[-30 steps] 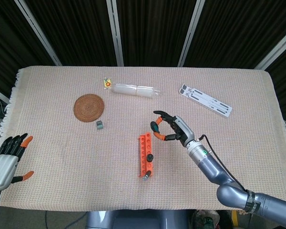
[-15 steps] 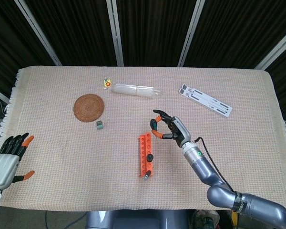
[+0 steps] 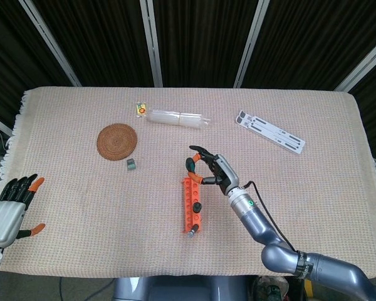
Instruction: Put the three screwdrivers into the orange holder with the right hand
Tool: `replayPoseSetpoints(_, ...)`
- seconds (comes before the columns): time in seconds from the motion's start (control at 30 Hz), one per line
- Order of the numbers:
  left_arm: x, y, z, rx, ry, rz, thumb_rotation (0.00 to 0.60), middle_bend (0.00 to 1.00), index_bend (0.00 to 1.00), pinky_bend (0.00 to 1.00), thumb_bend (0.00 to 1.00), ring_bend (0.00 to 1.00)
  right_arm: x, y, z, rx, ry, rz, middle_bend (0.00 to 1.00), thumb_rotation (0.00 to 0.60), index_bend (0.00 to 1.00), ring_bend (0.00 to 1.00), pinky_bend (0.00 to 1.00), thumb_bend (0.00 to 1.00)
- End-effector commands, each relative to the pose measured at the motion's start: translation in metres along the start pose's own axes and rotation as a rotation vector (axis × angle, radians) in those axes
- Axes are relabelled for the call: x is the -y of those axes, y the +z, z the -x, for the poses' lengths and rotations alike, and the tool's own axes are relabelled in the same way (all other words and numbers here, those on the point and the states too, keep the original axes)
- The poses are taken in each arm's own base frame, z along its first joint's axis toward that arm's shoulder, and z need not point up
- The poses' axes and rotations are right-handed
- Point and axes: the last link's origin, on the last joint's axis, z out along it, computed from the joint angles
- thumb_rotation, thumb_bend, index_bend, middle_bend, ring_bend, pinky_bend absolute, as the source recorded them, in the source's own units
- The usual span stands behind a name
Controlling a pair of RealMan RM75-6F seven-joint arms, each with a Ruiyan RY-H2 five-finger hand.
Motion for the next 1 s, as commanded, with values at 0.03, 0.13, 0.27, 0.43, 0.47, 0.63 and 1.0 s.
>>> replayPoseSetpoints(0.03, 0.0003, -0.0001, 0.0000, -0.001, -0.002, -0.001, 0.600, 0.00, 0.01, 0.00, 0.02, 0.00, 0.0008, 0.0022, 0.0051, 0.006, 0.001, -0.002, 0.13, 0.600, 0.63, 0.00, 0.00, 0.33)
replayPoseSetpoints(0.13, 0.0012, -0.0005, 0.0004, 0.001, -0.001, -0.004, 0.600, 0.00, 0.01, 0.00, 0.02, 0.00, 0.0004, 0.0035, 0.0075, 0.011, -0.002, 0.002, 0.13, 0.600, 0.63, 0.00, 0.00, 0.33)
replayPoseSetpoints(0.27, 0.0023, -0.0010, 0.0011, 0.004, -0.002, -0.007, 0.600, 0.00, 0.01, 0.00, 0.02, 0.00, -0.0010, 0.0048, 0.0090, 0.012, -0.005, 0.006, 0.13, 0.600, 0.63, 0.00, 0.00, 0.33)
replayPoseSetpoints(0.43, 0.0034, -0.0011, 0.0019, 0.006, -0.004, -0.011, 0.600, 0.00, 0.01, 0.00, 0.02, 0.00, -0.0065, 0.0077, 0.0078, 0.005, -0.021, 0.021, 0.13, 0.600, 0.63, 0.00, 0.00, 0.33)
replayPoseSetpoints(0.47, 0.0037, -0.0013, 0.0023, 0.007, -0.004, -0.012, 0.600, 0.00, 0.01, 0.00, 0.02, 0.00, -0.0068, 0.0083, 0.0068, 0.001, -0.020, 0.022, 0.13, 0.600, 0.63, 0.00, 0.00, 0.33)
replayPoseSetpoints(0.63, 0.0041, -0.0013, 0.0021, 0.006, -0.006, -0.014, 0.600, 0.00, 0.01, 0.00, 0.02, 0.00, -0.0063, 0.0089, 0.0037, -0.005, -0.027, 0.024, 0.13, 0.600, 0.63, 0.00, 0.00, 0.33)
replayPoseSetpoints(1.0, 0.0026, -0.0016, 0.0010, 0.006, -0.010, -0.009, 0.600, 0.00, 0.01, 0.00, 0.02, 0.00, -0.0019, 0.0064, 0.0019, 0.005, -0.032, 0.023, 0.13, 0.600, 0.63, 0.00, 0.00, 0.33)
